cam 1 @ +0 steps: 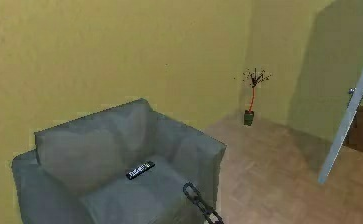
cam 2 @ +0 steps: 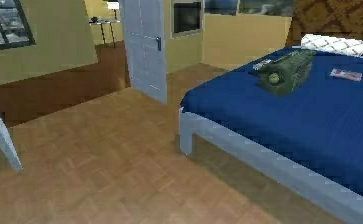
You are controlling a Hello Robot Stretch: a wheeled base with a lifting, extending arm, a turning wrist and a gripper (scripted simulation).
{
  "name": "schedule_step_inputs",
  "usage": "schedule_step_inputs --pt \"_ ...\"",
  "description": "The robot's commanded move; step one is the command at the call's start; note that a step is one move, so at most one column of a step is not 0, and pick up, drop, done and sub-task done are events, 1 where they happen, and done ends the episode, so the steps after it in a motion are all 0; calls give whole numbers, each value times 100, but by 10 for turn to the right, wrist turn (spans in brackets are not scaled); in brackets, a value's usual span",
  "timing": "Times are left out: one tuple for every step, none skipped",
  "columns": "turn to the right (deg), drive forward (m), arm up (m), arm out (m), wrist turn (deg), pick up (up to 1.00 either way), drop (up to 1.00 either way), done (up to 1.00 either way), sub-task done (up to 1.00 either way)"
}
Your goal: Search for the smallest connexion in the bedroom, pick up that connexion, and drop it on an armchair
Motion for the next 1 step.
schedule_step_inputs --pt "-450 0 0 0 0 0 0 0 0"
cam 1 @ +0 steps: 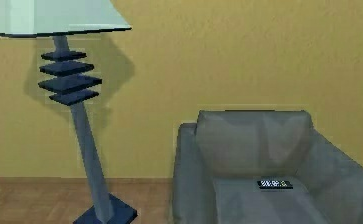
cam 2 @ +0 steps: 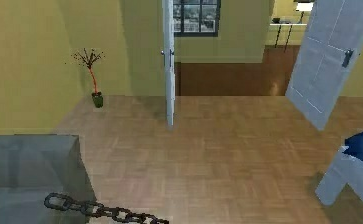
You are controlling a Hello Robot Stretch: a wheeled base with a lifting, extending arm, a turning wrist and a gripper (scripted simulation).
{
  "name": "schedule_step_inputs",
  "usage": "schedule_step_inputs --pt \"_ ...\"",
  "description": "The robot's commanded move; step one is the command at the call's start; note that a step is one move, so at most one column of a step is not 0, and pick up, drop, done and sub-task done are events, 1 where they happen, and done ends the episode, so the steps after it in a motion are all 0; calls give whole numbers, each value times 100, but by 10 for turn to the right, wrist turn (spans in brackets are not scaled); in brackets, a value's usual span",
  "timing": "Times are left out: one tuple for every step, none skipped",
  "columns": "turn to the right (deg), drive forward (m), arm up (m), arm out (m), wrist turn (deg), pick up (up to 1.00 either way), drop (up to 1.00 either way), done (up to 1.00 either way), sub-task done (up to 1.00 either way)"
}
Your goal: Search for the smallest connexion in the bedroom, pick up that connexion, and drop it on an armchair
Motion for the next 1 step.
schedule_step_inputs --pt "-450 0 0 0 0 0 0 0 0"
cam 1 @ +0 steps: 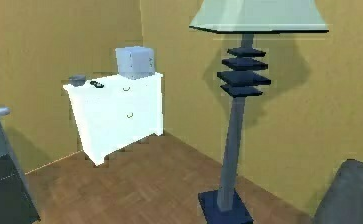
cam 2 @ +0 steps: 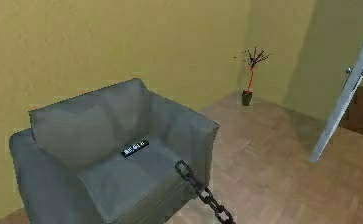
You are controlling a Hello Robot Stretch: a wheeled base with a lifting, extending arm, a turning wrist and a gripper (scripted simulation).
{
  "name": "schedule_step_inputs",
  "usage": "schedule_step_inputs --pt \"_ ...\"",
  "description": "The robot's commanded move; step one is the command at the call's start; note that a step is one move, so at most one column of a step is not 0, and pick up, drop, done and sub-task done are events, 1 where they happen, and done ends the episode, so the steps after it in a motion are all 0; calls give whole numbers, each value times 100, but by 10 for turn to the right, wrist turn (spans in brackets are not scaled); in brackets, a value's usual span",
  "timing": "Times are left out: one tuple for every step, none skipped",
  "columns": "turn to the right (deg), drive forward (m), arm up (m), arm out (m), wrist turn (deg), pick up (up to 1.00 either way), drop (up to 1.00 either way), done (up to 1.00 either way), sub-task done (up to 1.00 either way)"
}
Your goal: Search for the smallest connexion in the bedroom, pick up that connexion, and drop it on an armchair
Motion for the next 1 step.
schedule_step_inputs --pt "-450 0 0 0 0 0 0 0 0"
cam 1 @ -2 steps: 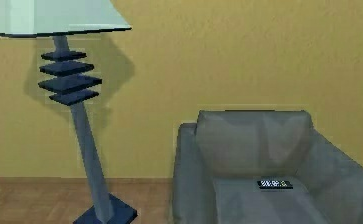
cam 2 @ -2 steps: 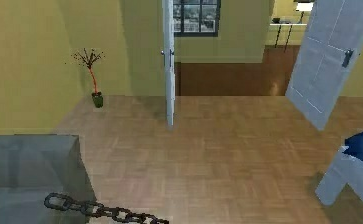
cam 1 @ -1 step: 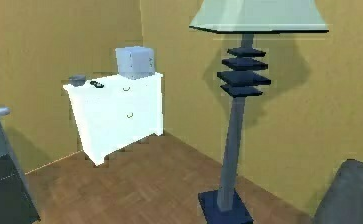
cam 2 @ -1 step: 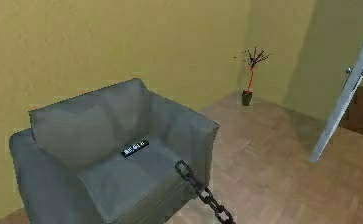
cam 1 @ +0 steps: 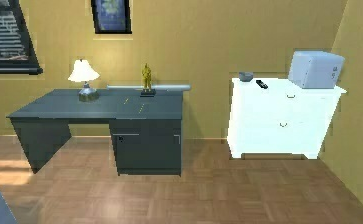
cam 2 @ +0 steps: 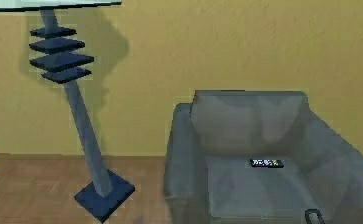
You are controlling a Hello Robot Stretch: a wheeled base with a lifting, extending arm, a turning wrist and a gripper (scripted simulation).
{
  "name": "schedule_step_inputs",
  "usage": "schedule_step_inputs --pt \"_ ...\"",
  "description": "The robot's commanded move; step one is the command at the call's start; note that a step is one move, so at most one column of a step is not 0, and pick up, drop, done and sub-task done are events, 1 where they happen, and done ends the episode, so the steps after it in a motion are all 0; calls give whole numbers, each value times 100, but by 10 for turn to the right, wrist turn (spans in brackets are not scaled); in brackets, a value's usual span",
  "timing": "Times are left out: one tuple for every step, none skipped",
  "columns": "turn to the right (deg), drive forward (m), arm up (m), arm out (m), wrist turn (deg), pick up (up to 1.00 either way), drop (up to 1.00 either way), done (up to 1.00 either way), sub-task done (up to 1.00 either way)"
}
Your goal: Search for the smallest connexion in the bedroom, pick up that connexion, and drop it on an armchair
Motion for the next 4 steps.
schedule_step_inputs --pt "-330 0 0 0 0 0 0 0 0" --pt "0 100 0 0 0 0 0 0 0" --pt "0 25 0 0 0 0 0 0 0" --pt "-270 0 0 0 0 0 0 0 0"
